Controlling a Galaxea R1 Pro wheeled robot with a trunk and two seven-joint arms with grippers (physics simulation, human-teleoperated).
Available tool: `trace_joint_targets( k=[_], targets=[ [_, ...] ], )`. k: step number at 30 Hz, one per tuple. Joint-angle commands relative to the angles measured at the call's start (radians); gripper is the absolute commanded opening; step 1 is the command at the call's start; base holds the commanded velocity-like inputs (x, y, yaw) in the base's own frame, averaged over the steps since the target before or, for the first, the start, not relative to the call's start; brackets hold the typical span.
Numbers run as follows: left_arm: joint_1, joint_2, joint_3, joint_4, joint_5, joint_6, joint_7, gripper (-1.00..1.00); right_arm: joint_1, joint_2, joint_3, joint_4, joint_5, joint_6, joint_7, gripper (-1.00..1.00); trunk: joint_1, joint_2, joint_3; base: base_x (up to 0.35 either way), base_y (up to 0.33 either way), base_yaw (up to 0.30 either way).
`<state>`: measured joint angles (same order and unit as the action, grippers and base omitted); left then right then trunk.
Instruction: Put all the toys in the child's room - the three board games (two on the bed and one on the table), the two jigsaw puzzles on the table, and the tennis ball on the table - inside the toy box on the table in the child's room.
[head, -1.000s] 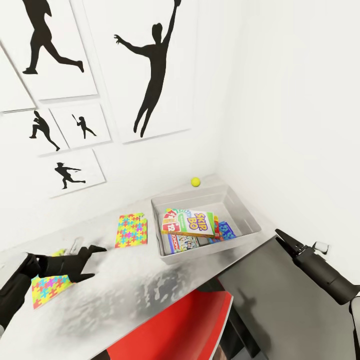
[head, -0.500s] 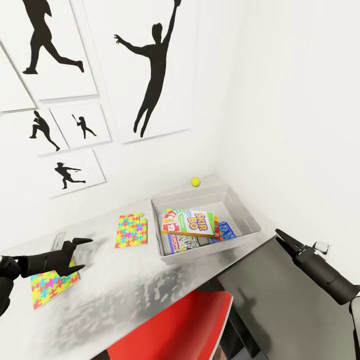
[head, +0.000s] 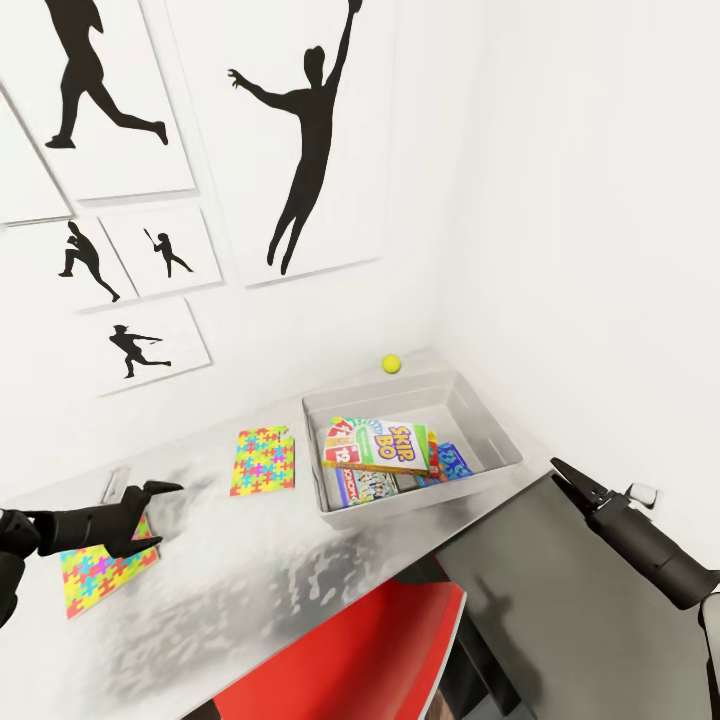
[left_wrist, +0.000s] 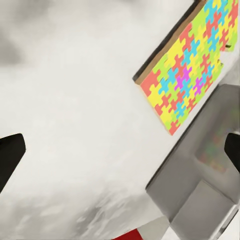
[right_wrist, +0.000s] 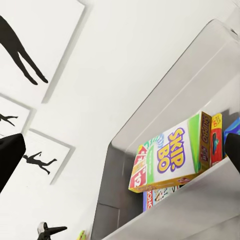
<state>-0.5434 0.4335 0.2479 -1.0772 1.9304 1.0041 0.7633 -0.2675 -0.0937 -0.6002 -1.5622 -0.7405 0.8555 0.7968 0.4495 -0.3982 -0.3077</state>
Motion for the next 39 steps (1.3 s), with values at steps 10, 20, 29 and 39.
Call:
trace_joint_targets(
  k=[10, 20, 29, 39],
  targets=[
    [-0.010, 0.037, -0.188, -0.089, 0.003, 0.030, 0.035, 1.00, -0.001, 0.000, -0.001, -0.001, 0.000, 0.005, 0.005, 1.00, 0.001, -0.002, -0.002, 0.000, 0.000, 0.000],
    [-0.025, 0.206, -0.602, -0.157, -0.030, -0.042, 0.040, 1.00, -0.001, 0.000, -0.001, -0.001, 0.000, 0.005, 0.005, 1.00, 0.001, -0.002, -0.002, 0.000, 0.000, 0.000],
    [-0.019, 0.211, -0.621, -0.233, -0.069, -0.096, 0.053, 1.00, -0.001, 0.000, -0.001, -0.001, 0.000, 0.005, 0.001, 1.00, 0.001, -0.002, -0.002, 0.000, 0.000, 0.000],
    [-0.017, 0.125, -0.640, -0.291, -0.156, -0.120, 0.215, 1.00, -0.001, 0.002, -0.001, -0.001, 0.000, 0.004, 0.000, 1.00, 0.001, -0.002, -0.002, 0.000, 0.000, 0.000]
  ],
)
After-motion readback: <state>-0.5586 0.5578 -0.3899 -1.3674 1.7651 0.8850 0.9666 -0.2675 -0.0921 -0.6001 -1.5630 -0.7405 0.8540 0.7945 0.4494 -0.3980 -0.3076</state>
